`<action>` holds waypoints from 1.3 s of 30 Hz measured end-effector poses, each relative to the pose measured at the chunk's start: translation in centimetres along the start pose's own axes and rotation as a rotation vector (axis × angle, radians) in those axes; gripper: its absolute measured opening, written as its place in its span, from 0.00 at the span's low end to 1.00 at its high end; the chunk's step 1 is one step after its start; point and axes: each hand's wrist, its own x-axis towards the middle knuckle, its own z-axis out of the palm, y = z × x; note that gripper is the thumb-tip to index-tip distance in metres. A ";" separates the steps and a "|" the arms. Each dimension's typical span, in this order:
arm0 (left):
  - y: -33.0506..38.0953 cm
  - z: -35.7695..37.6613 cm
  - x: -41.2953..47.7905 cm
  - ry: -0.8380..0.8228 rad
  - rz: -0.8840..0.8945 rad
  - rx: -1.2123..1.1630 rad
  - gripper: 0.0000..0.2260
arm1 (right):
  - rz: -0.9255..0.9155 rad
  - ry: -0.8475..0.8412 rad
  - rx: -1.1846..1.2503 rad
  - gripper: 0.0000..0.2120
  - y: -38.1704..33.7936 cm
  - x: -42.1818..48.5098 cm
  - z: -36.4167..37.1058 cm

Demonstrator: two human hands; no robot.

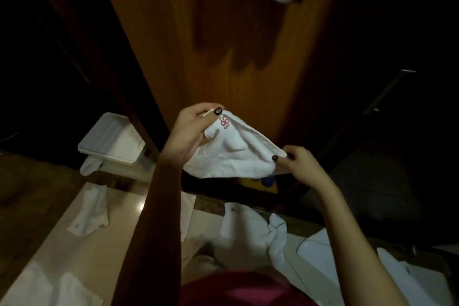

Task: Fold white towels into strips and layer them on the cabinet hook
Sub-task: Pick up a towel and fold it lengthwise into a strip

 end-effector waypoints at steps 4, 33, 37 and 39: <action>0.7 0.9 -1.9 -0.018 -0.032 0.053 0.07 | 0.012 0.261 0.170 0.12 2.0 -3.6 -1.7; -0.4 8.8 -5.6 -0.201 0.067 0.085 0.10 | -0.244 0.434 0.159 0.03 -7.3 -11.4 -3.4; 0.4 8.2 -5.7 -0.262 0.118 0.120 0.09 | -0.243 0.380 0.180 0.04 -7.6 -10.8 -3.4; 0.9 7.9 -5.7 -0.285 0.155 0.157 0.10 | -0.256 0.379 0.187 0.03 -7.7 -10.7 -3.4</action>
